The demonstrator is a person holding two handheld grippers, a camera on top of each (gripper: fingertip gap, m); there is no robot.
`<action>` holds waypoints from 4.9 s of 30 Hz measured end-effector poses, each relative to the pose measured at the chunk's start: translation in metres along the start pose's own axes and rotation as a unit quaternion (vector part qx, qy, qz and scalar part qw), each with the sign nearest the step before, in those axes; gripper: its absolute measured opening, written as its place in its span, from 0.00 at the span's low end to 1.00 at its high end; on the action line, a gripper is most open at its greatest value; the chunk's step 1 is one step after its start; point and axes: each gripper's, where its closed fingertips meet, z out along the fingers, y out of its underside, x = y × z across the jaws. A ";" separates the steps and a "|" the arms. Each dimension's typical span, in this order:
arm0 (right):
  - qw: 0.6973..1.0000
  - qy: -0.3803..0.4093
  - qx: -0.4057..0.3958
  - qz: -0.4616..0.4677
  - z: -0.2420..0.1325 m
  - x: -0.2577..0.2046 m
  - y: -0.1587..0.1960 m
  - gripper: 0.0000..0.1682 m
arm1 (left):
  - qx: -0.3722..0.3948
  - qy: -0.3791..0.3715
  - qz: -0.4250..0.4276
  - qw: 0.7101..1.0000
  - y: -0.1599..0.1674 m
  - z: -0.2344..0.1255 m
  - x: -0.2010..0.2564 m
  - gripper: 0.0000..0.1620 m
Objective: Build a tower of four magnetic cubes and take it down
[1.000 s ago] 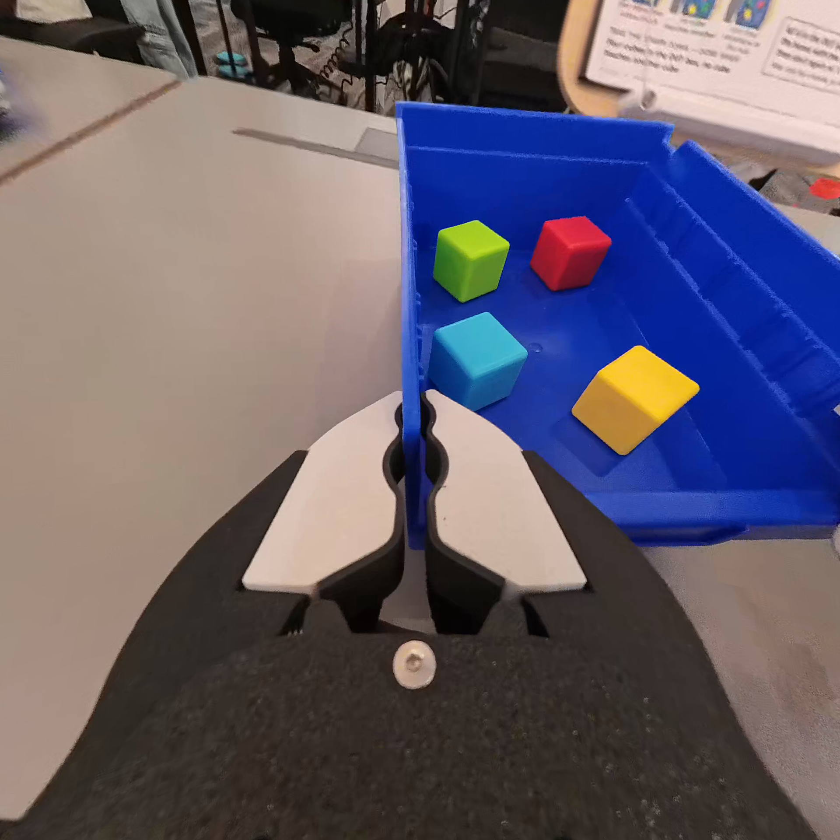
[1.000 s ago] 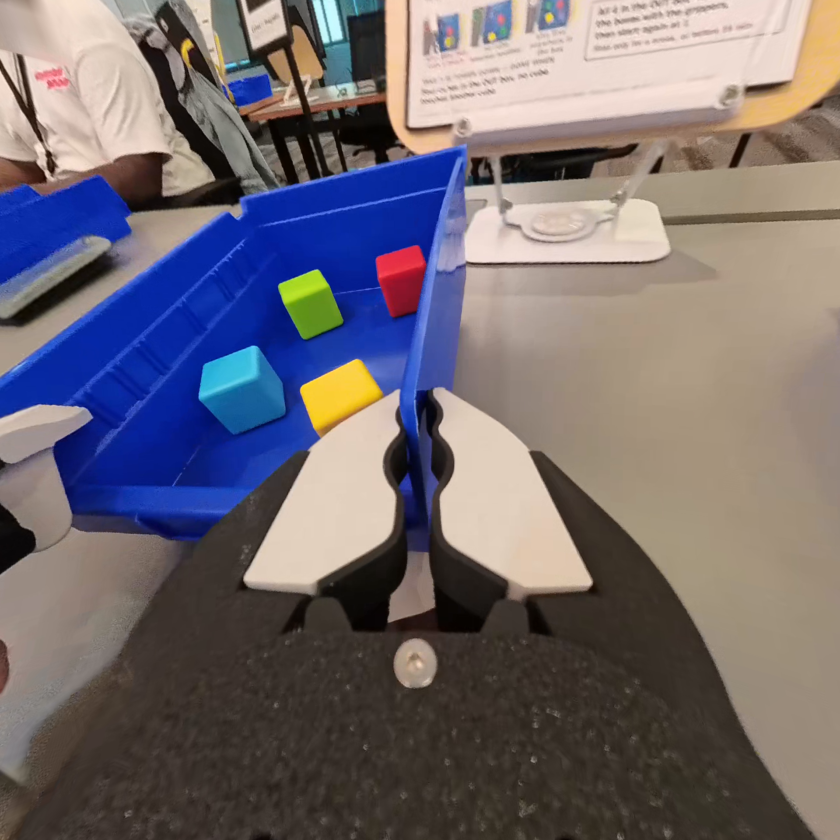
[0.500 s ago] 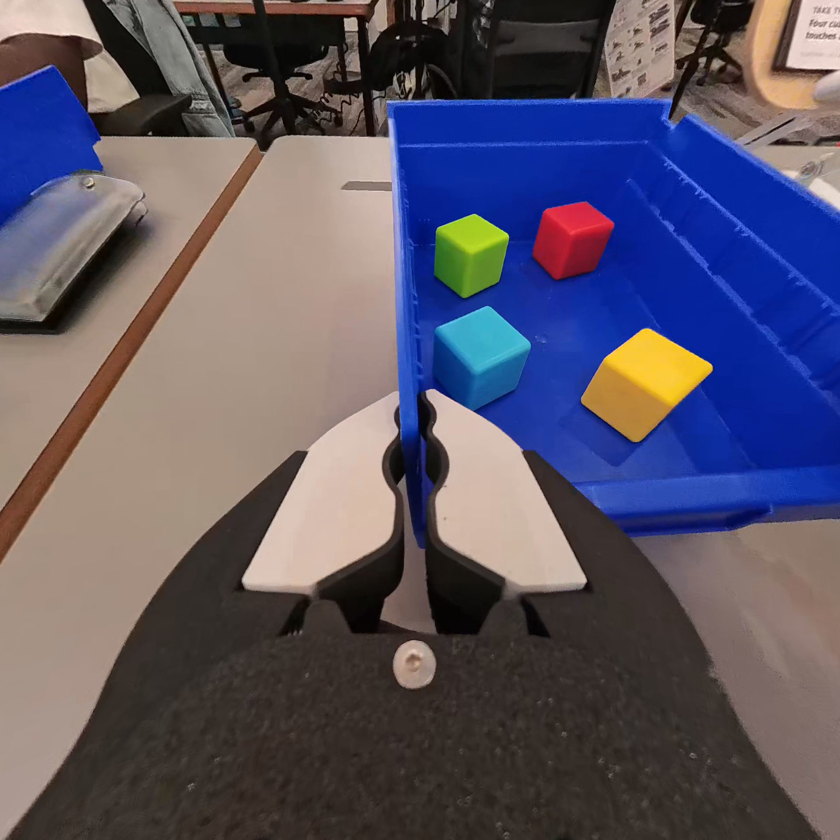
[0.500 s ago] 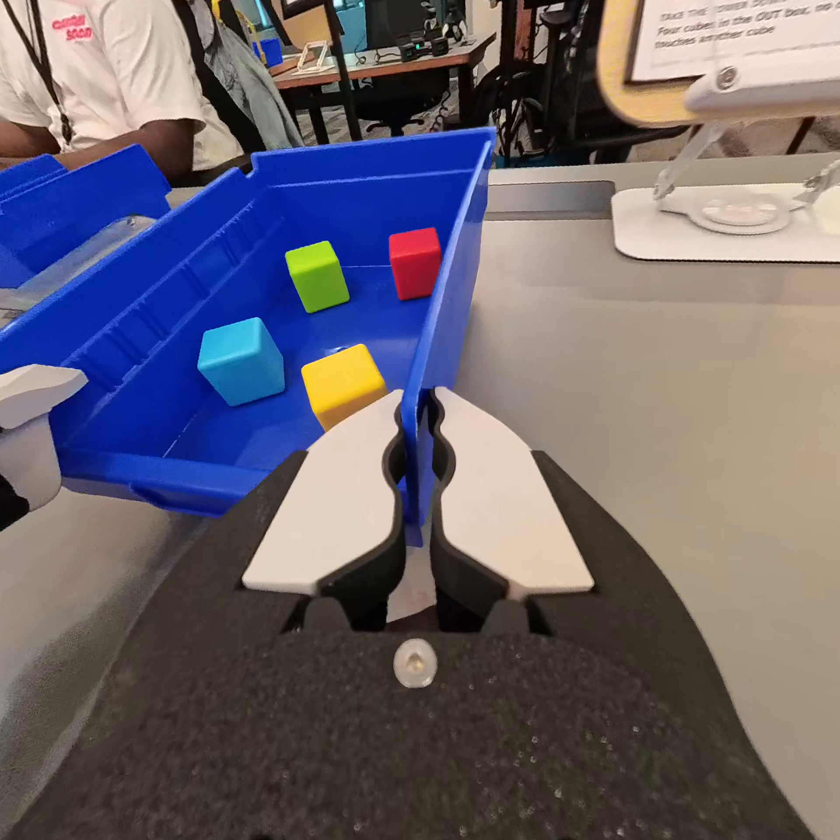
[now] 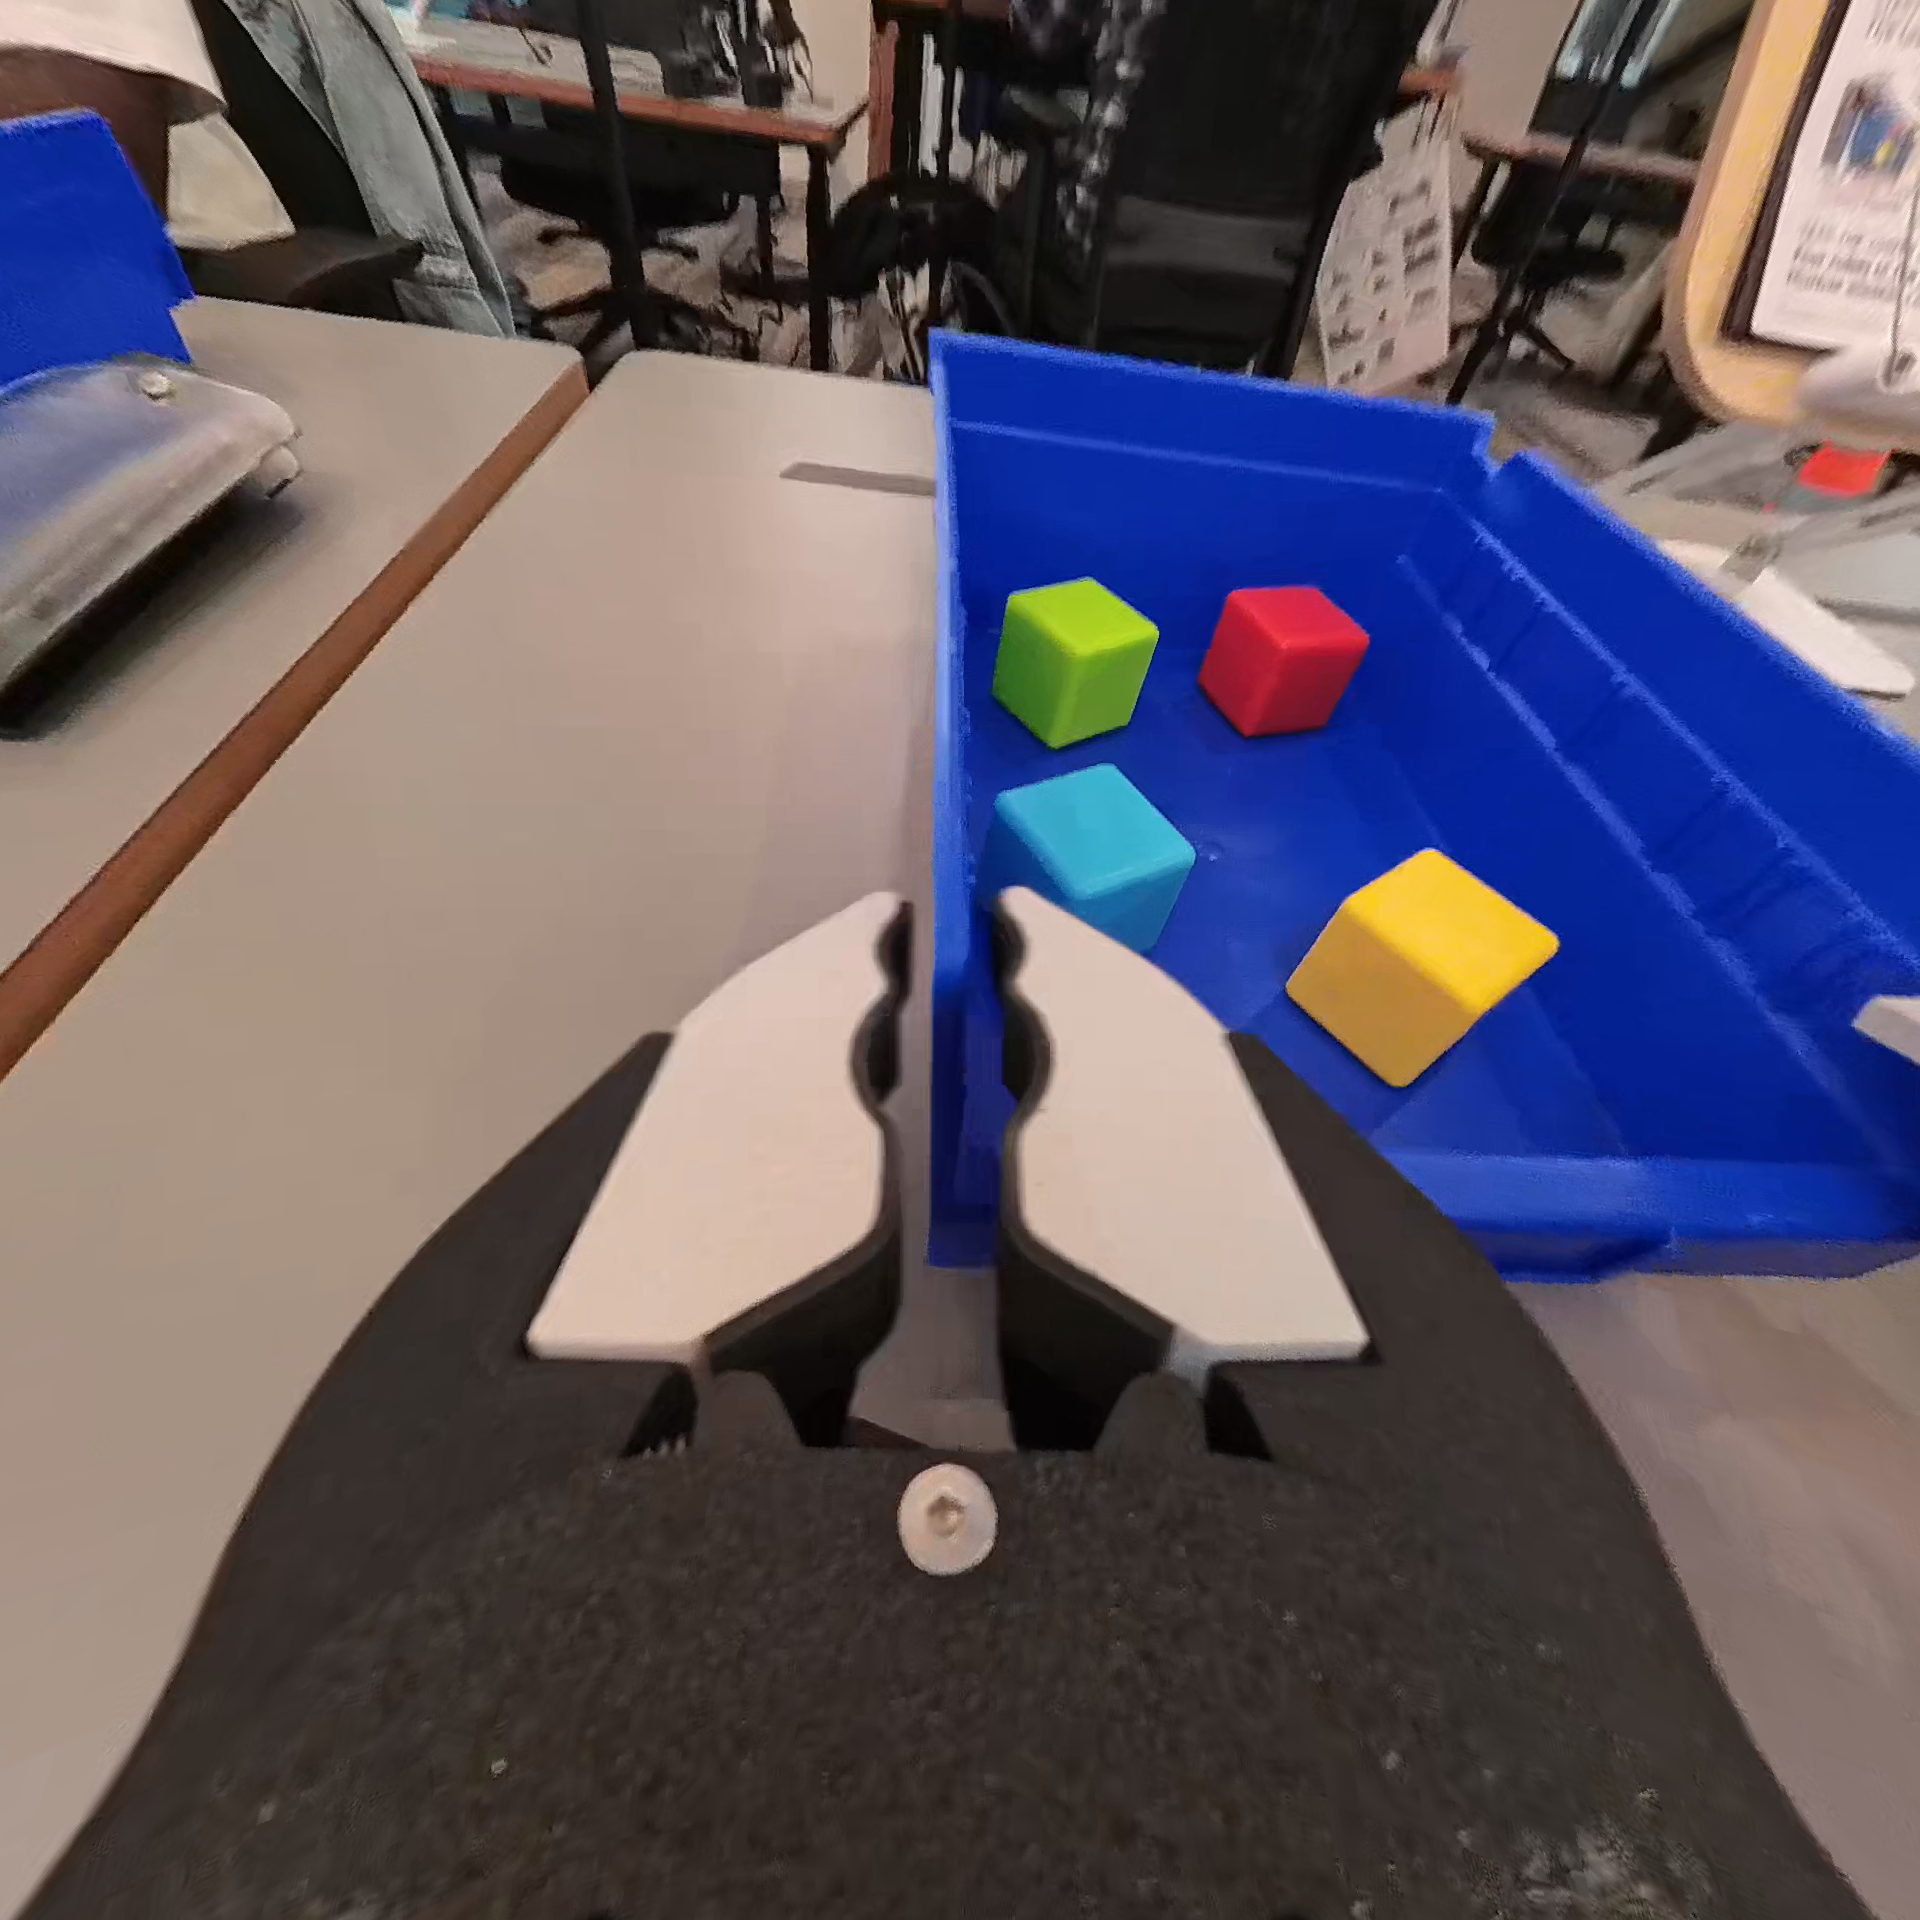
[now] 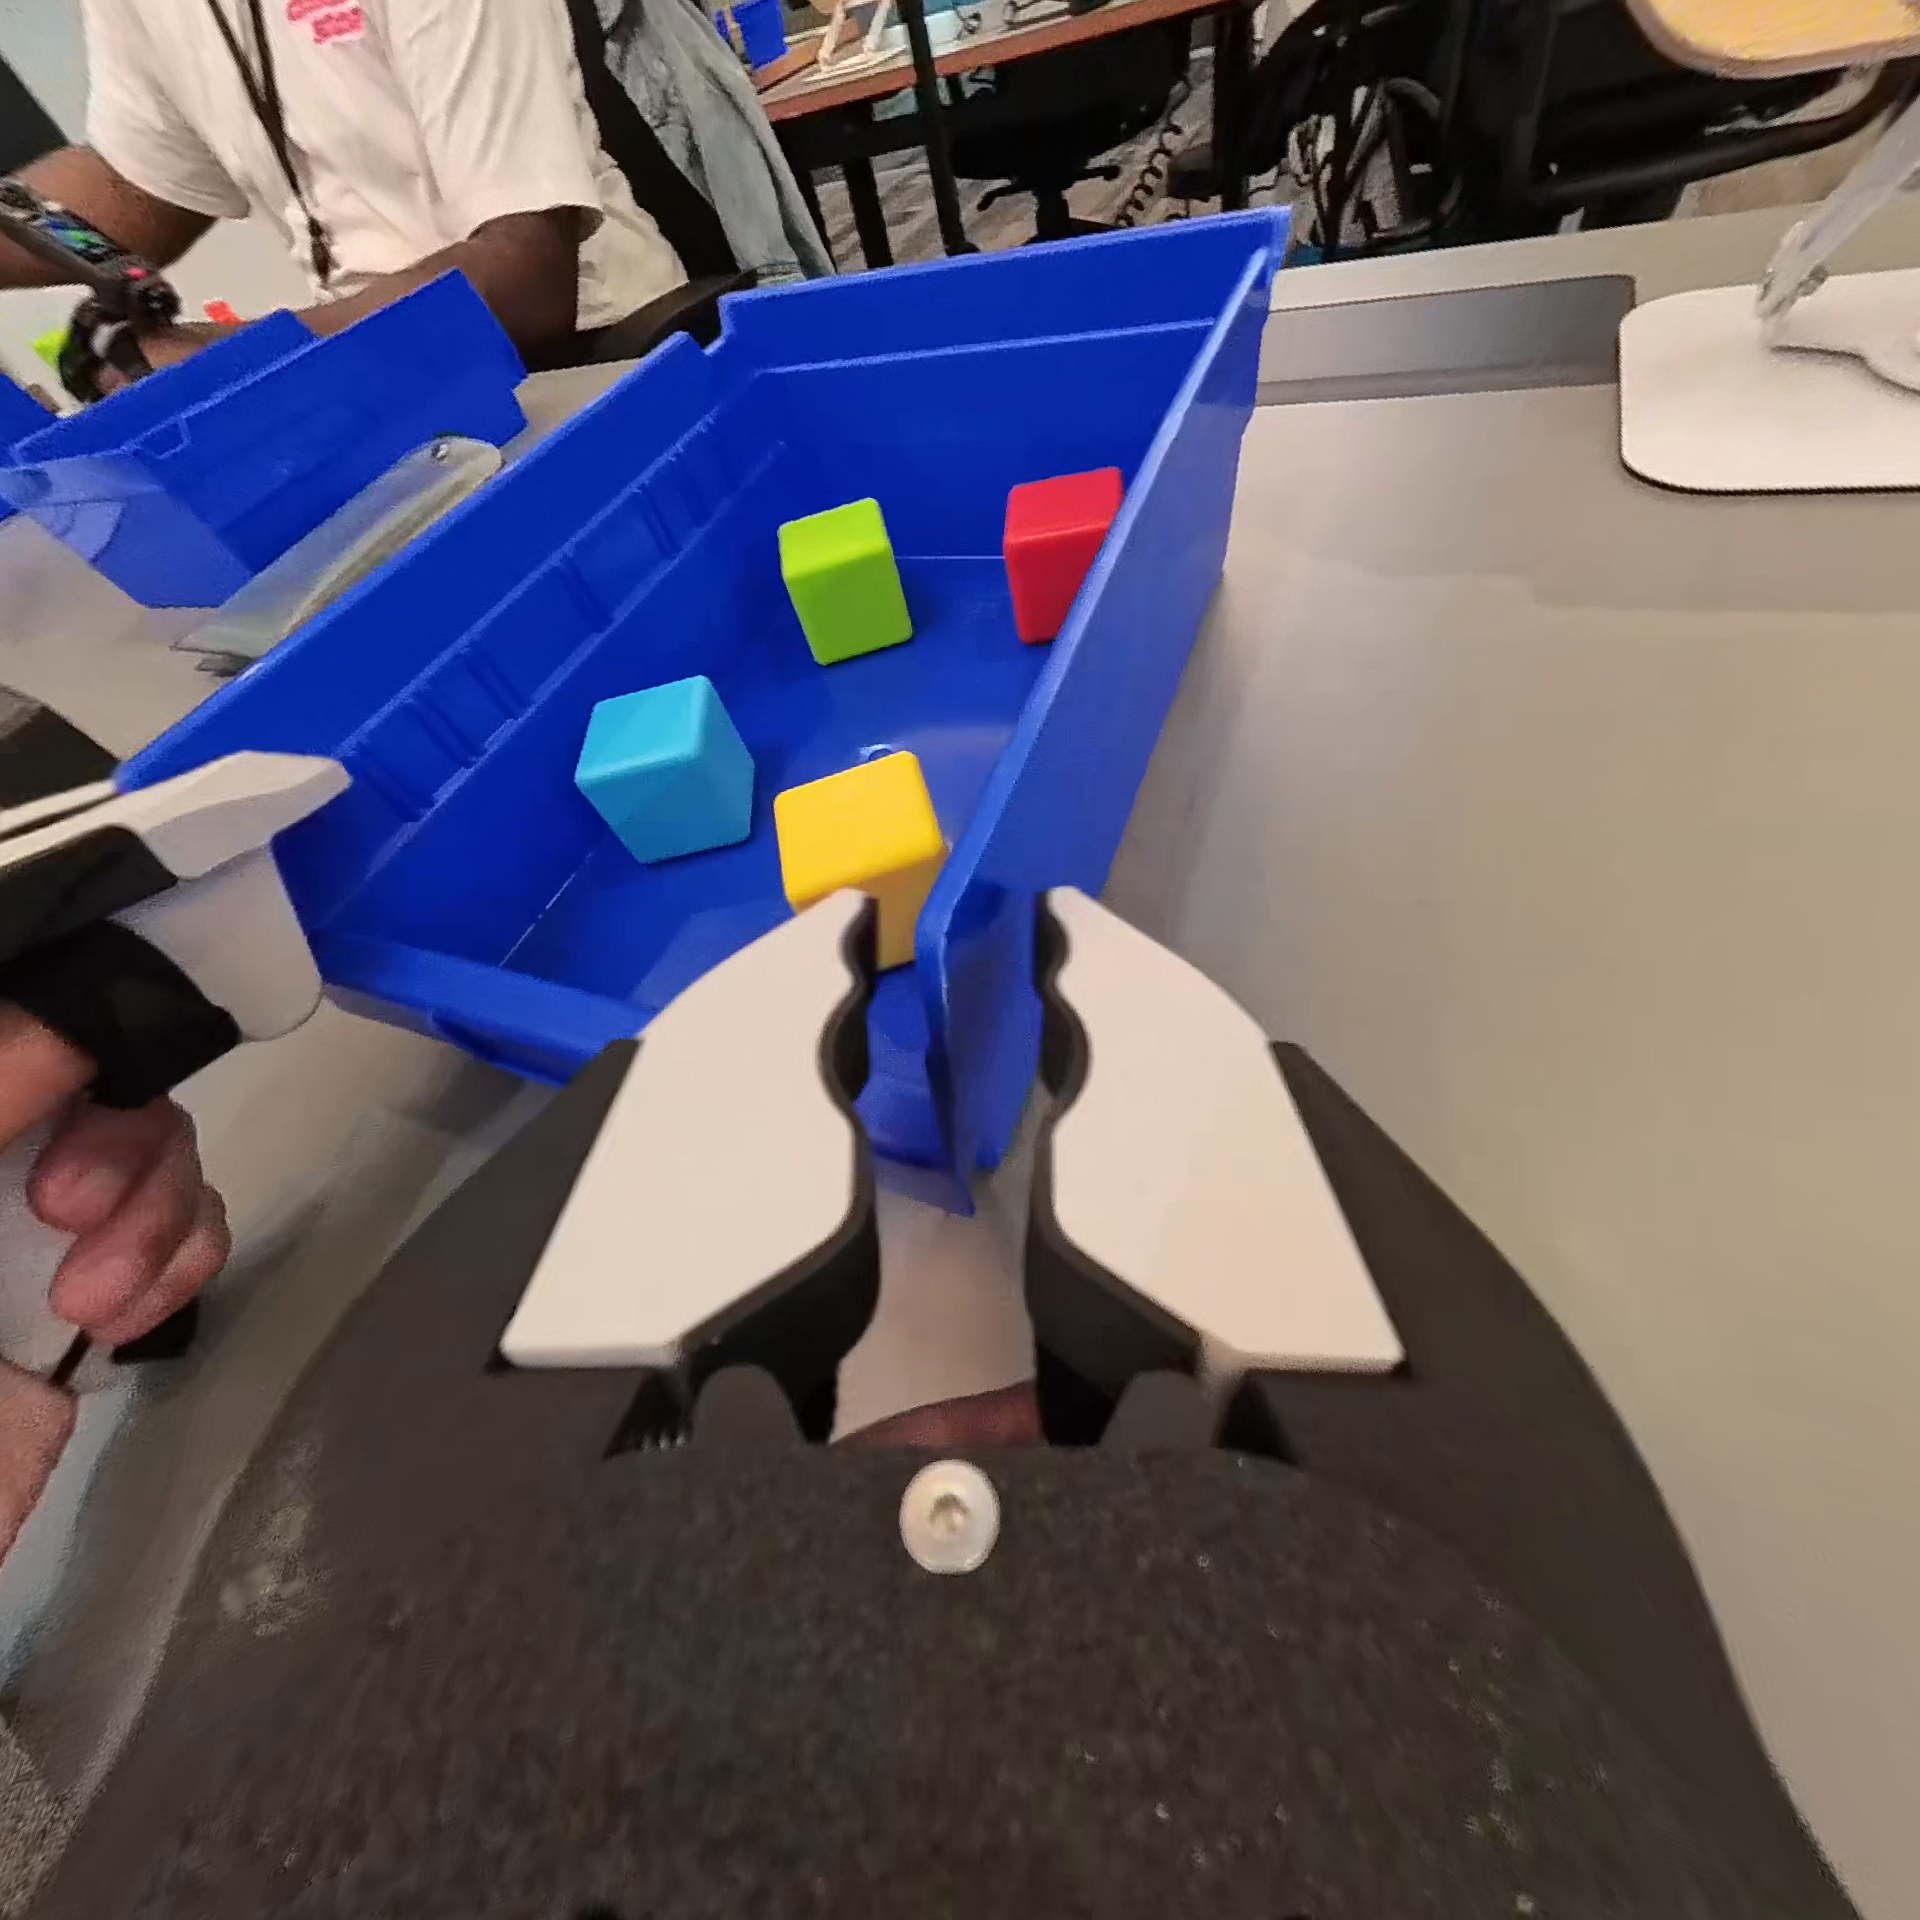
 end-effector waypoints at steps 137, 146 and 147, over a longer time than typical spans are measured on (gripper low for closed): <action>0.979 -0.154 0.024 -0.132 -0.234 0.253 0.019 0.31 | -0.393 0.495 0.502 0.590 0.060 0.093 0.417 0.48; 0.978 -0.152 0.022 -0.140 -0.236 0.251 0.021 0.31 | -0.133 0.438 0.267 0.848 -0.058 -0.003 0.393 0.51; 0.978 -0.151 0.022 -0.142 -0.236 0.250 0.021 0.31 | -0.108 0.433 0.237 0.863 -0.060 -0.022 0.383 0.49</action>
